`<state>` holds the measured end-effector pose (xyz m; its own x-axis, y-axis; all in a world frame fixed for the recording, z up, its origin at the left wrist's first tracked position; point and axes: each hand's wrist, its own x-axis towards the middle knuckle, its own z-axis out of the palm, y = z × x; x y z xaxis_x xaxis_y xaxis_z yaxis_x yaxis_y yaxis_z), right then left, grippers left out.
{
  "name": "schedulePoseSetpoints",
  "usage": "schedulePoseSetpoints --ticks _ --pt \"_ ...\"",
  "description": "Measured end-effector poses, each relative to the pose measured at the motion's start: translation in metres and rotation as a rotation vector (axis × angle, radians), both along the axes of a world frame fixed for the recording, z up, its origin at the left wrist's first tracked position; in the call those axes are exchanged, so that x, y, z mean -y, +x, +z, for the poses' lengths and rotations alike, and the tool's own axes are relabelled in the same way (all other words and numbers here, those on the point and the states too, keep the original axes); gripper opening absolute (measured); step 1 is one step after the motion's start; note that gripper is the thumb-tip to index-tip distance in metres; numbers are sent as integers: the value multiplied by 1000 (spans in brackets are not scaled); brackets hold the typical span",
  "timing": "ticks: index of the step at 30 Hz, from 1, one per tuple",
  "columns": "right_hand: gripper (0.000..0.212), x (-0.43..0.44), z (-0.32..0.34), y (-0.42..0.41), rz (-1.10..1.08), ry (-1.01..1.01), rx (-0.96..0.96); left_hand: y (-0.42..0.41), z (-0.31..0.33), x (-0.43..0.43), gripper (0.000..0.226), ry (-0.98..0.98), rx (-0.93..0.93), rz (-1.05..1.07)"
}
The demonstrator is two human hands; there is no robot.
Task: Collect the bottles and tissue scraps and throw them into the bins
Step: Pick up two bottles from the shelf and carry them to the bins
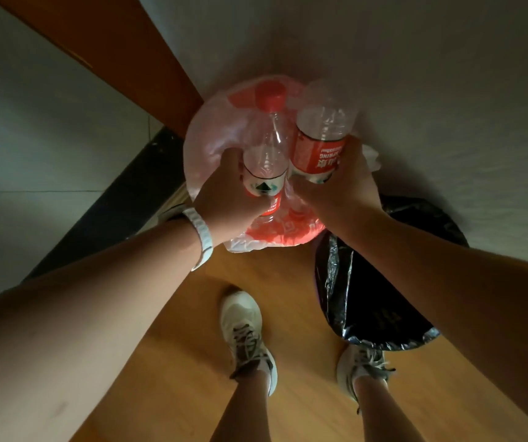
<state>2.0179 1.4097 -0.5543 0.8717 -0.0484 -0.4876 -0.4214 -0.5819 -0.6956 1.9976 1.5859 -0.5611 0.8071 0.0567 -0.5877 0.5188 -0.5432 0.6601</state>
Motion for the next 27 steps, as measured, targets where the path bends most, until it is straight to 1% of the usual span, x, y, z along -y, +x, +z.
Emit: schedulePoseSetpoints --ticks 4,7,10,12,15,18,19,22,23,25,27 --pt "76 -1 -39 3 -1 -90 -29 9 -41 8 61 27 -49 -25" --pt "85 -9 -64 11 -14 -120 -56 14 -69 15 61 55 -74 52" --pt "92 -22 -87 24 -16 -187 -122 22 -93 20 69 70 -123 132" --pt "85 -27 -100 31 -27 -177 -179 25 -106 19 74 87 -148 150" --pt "69 -25 -111 34 11 -124 -182 26 -117 15 70 126 -155 153" --pt "63 -25 -108 31 101 -122 -183 25 -107 14 73 123 -147 109" --pt "62 -27 -101 29 126 -143 -185 26 -99 15 69 116 -145 83" --pt "57 -26 -79 30 216 -144 -149 28 -65 16 37 103 -88 -22" --pt "55 -24 -67 31 248 -146 -144 28 -51 15 31 112 -46 -65" --pt "53 -18 -37 34 329 -172 -116 27 -23 9 26 141 39 -149" --pt "52 -7 -7 37 417 -256 -77 25 4 3 30 195 92 -233"
